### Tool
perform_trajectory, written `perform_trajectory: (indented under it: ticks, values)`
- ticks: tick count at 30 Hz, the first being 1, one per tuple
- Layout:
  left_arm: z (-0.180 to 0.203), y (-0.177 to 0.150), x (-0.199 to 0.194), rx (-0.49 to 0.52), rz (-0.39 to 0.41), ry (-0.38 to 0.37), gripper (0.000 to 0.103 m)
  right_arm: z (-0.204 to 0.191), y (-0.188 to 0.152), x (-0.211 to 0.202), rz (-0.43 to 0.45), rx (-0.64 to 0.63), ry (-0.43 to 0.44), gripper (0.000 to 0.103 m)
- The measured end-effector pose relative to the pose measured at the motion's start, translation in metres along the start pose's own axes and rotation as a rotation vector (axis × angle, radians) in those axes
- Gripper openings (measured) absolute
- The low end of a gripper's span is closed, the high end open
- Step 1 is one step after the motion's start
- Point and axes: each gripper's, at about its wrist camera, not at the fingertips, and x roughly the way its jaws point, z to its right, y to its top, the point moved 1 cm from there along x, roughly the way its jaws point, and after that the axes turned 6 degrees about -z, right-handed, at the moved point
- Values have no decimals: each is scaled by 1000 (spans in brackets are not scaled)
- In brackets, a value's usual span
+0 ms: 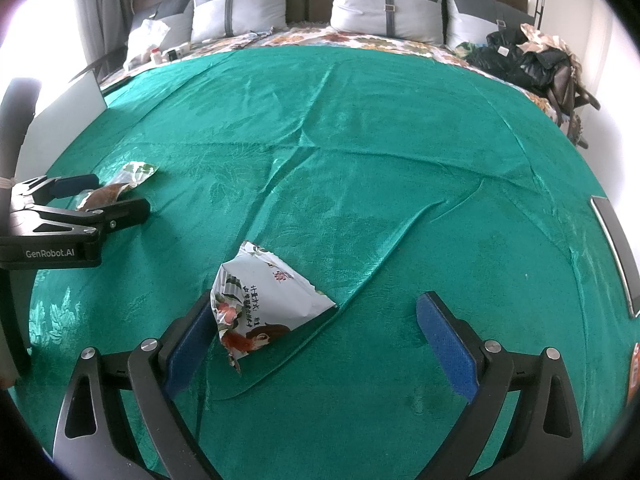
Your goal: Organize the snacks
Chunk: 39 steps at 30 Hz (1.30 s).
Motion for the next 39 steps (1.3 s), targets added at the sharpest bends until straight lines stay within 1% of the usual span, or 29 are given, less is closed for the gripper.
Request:
perform_trajectory:
  ticks: [36,37,39]
  values:
    - [0,0,1,-6,0,3,103,0,0,0,0,0,0,99]
    - [0,0,1,-12,-2,6,103,0,0,0,0,0,0,99]
    - [-1,1,0,-3,-40,3,103,0,0,0,0,0,0,99]
